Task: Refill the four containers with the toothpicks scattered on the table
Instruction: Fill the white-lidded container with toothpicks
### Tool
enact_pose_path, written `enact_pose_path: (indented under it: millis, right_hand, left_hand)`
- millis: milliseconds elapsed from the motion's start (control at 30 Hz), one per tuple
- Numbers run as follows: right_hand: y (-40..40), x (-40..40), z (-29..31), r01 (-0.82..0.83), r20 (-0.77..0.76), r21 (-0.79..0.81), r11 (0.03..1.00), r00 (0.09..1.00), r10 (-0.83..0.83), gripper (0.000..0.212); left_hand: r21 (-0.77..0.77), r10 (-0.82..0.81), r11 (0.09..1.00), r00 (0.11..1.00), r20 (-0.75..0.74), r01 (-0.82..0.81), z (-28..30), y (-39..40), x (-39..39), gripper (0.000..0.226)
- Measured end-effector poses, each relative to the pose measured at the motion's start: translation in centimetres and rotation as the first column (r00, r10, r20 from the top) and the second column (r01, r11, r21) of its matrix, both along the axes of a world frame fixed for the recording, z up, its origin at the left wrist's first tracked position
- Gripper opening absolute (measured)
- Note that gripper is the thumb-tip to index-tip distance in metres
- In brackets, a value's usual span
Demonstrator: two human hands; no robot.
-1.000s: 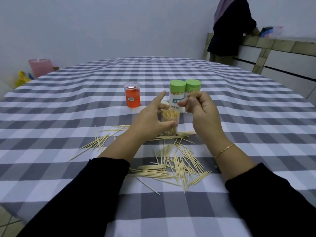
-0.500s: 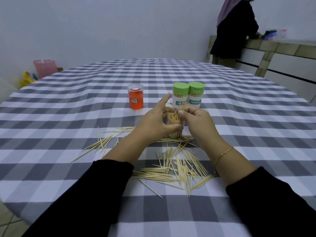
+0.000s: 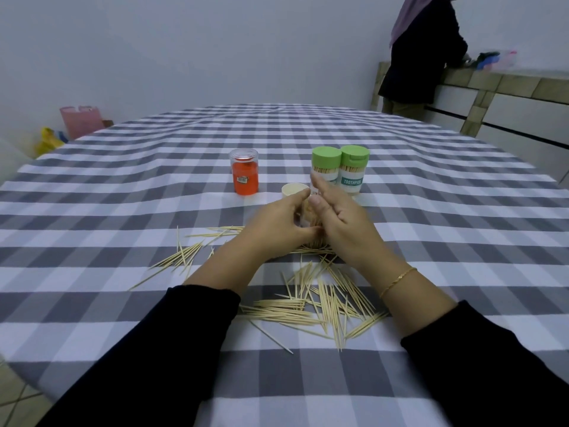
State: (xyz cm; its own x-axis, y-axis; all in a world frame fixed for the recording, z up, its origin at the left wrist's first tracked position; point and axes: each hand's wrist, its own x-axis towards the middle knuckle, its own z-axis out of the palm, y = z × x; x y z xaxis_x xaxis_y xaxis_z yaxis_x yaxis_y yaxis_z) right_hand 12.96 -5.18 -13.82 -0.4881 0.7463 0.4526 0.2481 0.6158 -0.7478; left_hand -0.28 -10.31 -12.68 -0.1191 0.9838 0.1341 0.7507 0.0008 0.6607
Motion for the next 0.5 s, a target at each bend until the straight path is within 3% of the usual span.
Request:
enact_pose_path:
  millis: [200,300,367,500]
  right_hand:
    - [0.3,0.3,-0.4,0.043,0.269,0.277,0.96,0.956,-0.12,0.048]
    - [0.5,0.7,-0.2,0.101,0.355,0.374,0.922,0.903,-0.243,0.056]
    - [0.7,0.9,-0.1,0.124,0.325,0.343,0.931,0.914,-0.242,0.054]
    - [1.0,1.5,0.3,0.058,0.12,0.103,0.993,0.99,-0.07,0.043]
  left_hand:
    - [0.006,-0.008,1.0,1.0,-0.015,0.009,0.2,-0.2,0.1,0.064]
    - [-0.003,0.0,1.0,1.0,0.0,0.0,0.1,-0.3,0.1,0.076]
    - [-0.019,0.014,1.0,1.0,0.014,-0.014,0.2,-0.3,0.0,0.086]
    - [-0.015,0.018,1.0,1.0,0.01,-0.018,-0.1,0.0,-0.3,0.082]
